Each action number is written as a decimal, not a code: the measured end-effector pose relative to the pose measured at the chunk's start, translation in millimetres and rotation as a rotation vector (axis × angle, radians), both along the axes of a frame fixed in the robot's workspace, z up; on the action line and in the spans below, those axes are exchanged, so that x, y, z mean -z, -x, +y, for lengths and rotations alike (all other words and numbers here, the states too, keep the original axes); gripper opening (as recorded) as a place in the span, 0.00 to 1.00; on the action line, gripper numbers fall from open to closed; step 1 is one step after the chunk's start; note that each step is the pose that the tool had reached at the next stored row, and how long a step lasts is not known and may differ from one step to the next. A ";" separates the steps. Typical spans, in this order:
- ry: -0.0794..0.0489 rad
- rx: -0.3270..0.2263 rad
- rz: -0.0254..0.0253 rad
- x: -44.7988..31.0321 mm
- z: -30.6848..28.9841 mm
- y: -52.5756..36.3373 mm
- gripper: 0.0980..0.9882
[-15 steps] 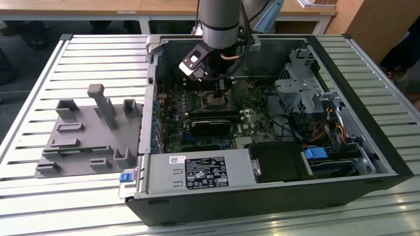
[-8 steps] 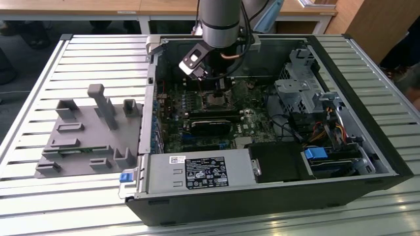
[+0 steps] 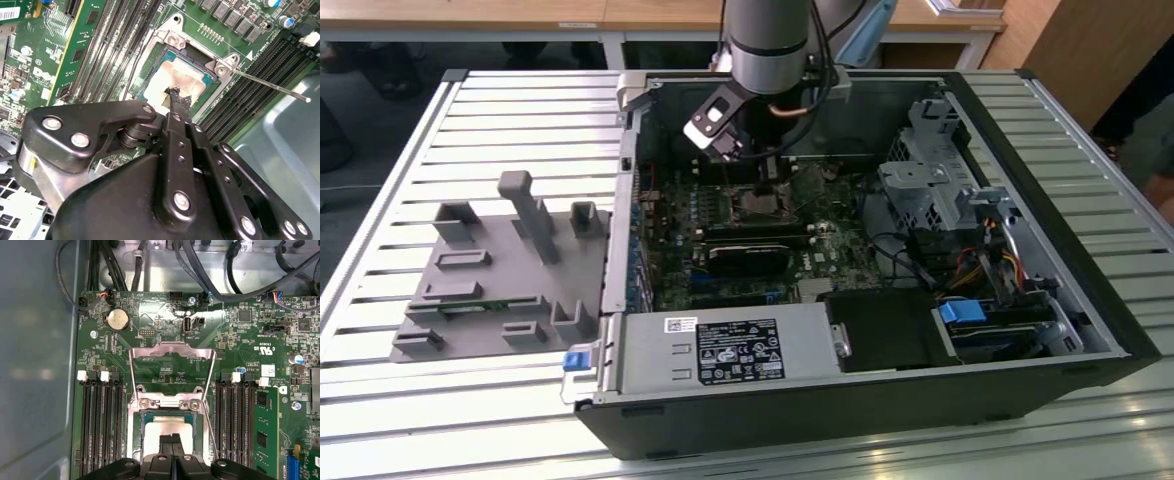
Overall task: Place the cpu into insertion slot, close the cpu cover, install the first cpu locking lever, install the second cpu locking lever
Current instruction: 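Close the cpu cover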
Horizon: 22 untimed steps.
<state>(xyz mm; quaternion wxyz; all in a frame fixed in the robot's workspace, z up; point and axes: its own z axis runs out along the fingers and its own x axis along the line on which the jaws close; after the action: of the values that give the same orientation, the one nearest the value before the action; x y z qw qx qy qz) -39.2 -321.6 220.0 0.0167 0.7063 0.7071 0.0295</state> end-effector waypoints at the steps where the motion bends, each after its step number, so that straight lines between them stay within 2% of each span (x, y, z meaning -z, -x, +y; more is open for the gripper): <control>1: 0.000 0.000 0.0000 -0.8 0.0 0.0 0.01; 8: 0.000 0.000 0.0005 -9.0 0.0 0.0 0.01; 18: 0.000 0.000 0.0006 -32.3 0.0 0.0 0.01; 22: 0.000 0.000 0.0005 -33.6 -1.8 0.0 0.01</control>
<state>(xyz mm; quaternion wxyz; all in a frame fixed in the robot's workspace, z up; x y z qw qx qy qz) -39.1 -323.5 253.6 0.0165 0.7062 0.7072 0.0294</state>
